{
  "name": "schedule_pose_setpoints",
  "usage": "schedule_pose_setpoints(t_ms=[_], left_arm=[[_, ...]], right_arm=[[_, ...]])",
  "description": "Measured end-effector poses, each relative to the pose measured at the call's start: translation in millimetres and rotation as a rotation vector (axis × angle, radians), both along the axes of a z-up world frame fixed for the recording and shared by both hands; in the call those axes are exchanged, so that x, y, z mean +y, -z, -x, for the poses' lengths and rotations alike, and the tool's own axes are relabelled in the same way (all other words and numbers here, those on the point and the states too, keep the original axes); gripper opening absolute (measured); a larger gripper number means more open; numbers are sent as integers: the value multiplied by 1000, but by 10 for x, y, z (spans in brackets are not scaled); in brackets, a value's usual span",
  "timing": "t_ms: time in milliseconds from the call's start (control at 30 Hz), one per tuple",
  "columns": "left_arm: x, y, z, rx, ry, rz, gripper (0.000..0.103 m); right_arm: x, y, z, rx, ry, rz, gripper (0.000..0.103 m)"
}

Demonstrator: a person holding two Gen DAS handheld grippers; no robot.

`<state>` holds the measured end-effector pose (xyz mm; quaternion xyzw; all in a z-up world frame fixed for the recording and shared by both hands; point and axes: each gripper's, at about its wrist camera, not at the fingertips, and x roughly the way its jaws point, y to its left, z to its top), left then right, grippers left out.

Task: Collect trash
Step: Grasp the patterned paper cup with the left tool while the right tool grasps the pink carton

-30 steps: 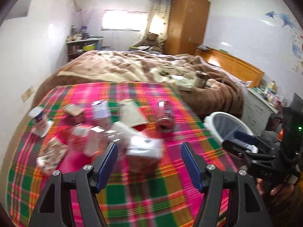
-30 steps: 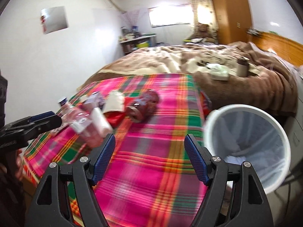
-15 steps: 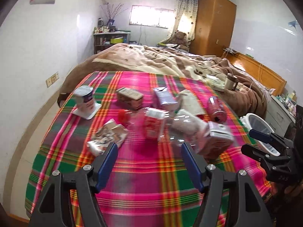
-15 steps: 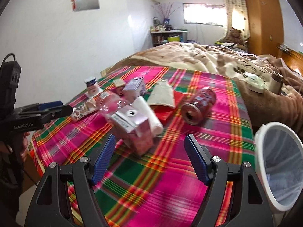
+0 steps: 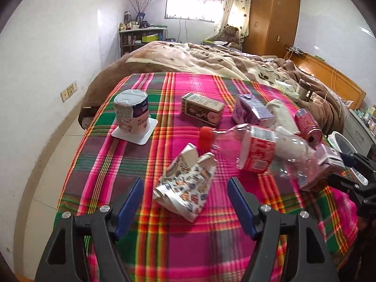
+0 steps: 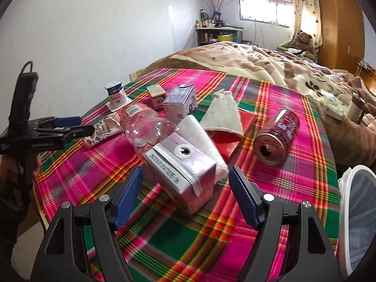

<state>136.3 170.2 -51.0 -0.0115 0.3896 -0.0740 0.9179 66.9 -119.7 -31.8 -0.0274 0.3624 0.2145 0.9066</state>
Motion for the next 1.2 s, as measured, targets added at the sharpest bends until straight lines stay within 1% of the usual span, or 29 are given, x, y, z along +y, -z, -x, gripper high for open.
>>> schedule_pose_setpoints(t_ms=[33,100,167,200,267,300,367,433,467,500,533,633,767,933,1200], left_arm=[[0,30,-39,6,15,-5,74],[16,123,-143,45,43,2,74],[31,186,-197,57,26,-9,74],[28,203,-214,58,31,-5,74],[43,253,-254,80,31,33,74],[48,274,-274,89,31,43,74],[51,293,-289,94,22,45,74],[56,293,-296,92,32,60,72],[57,295,-295,93,30,61,68],[56,299,-296,93,27,58,62],[59,299,-293,94,25,57,61],[45,279,-263,76,23,57,61],[14,212,-204,41,20,50,60],[-48,128,-114,19,18,64,60],[-255,-78,92,-27,67,75,60]], right_arm=[[20,5,-10,2,-3,5,77],[47,15,-23,10,-5,8,77],[64,17,-25,17,-11,8,76],[75,21,-21,17,-16,7,76],[80,27,-22,18,-13,12,75],[81,28,-29,19,-12,14,70],[93,36,-40,27,-11,17,63],[71,37,-39,28,-10,18,59],[71,37,-27,27,-11,18,57],[70,35,-21,26,-11,16,55],[65,34,-23,25,-12,15,54],[64,37,-9,24,-10,13,48],[36,44,-5,26,0,0,44],[-5,22,18,9,12,-25,43],[-100,-28,77,-7,29,-54,43]])
